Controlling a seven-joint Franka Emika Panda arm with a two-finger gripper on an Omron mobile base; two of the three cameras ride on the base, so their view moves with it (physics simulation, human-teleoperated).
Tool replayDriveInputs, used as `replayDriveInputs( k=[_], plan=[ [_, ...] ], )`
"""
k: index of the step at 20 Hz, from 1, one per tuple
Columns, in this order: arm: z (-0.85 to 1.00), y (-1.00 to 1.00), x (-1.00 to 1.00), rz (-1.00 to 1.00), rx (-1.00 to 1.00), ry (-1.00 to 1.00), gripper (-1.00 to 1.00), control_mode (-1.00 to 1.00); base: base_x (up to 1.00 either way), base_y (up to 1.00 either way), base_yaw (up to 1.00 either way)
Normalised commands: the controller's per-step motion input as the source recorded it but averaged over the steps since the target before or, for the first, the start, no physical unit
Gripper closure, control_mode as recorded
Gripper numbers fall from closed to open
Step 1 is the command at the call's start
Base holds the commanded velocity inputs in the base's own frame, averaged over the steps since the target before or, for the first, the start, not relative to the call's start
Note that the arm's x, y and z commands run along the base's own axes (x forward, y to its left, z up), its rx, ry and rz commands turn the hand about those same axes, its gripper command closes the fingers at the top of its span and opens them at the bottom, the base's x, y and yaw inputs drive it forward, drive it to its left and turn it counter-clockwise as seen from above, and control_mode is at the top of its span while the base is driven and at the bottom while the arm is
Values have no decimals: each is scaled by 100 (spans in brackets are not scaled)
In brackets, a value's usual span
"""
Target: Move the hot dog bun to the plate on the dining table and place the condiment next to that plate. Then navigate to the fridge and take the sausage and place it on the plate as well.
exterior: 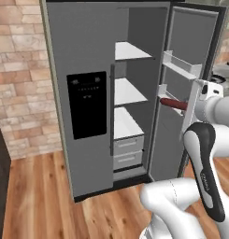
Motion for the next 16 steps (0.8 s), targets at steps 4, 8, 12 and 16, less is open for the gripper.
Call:
replayDriveInputs(
  k=[4, 8, 12, 16],
  plan=[
    [0, 0, 0, 0, 0, 0, 100, 100, -100, 8, -17],
    [0, 0, 0, 0, 0, 0, 100, 100, -100, 0, -20],
    [0, 0, 0, 0, 0, 0, 100, 100, -100, -2, -18],
    [0, 0, 0, 0, 0, 0, 100, 100, -100, -12, -17]
  ],
)
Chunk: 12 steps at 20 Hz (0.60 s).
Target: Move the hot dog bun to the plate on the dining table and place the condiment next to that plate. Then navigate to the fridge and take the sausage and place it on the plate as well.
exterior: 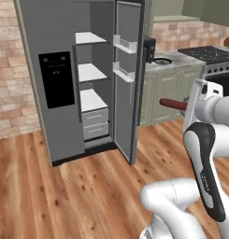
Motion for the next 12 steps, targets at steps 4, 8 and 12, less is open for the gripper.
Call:
replayDriveInputs(
  k=[4, 8, 12],
  plan=[
    [0, 0, 0, 0, 0, 0, 100, 100, -100, -27, -16],
    [0, 0, 0, 0, 0, 0, 100, 100, -100, -38, -17],
    [0, 0, 0, 0, 0, 0, 100, 100, -100, -41, -17]
  ],
)
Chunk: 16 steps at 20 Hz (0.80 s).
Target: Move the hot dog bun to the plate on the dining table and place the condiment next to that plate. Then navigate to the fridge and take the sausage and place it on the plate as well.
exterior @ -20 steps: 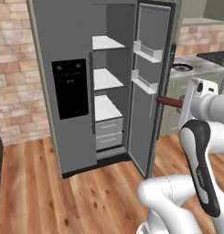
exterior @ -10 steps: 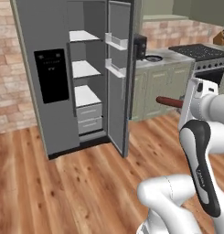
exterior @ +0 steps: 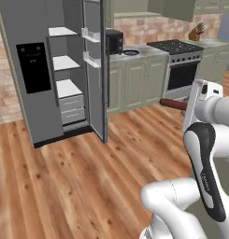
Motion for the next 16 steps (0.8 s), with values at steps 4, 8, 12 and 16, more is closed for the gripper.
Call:
replayDriveInputs(
  k=[4, 8, 12, 16],
  plan=[
    [0, 0, 0, 0, 0, 0, 100, 100, -100, -31, -17],
    [0, 0, 0, 0, 0, 0, 100, 100, -100, -27, -17],
    [0, 0, 0, 0, 0, 0, 100, 100, -100, -28, -16],
    [0, 0, 0, 0, 0, 0, 100, 100, -100, -28, -15]
  ],
)
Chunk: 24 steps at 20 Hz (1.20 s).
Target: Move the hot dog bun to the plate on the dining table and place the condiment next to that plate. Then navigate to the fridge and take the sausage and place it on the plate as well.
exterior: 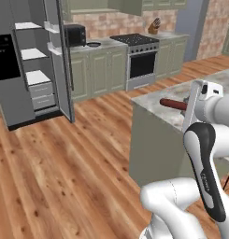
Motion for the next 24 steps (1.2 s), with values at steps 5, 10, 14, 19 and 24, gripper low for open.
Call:
replayDriveInputs(
  k=[5, 10, 14, 19, 24],
  plan=[
    [0, 0, 0, 0, 0, 0, 100, 100, -100, -29, -14],
    [0, 0, 0, 0, 0, 0, 100, 100, -86, -81, -15],
    [0, 0, 0, 0, 0, 0, 100, 100, -26, -100, -1],
    [0, 0, 0, 0, 0, 0, 100, 100, -5, -100, 0],
    [0, 0, 0, 0, 0, 0, 100, 100, 0, -100, 0]
  ],
)
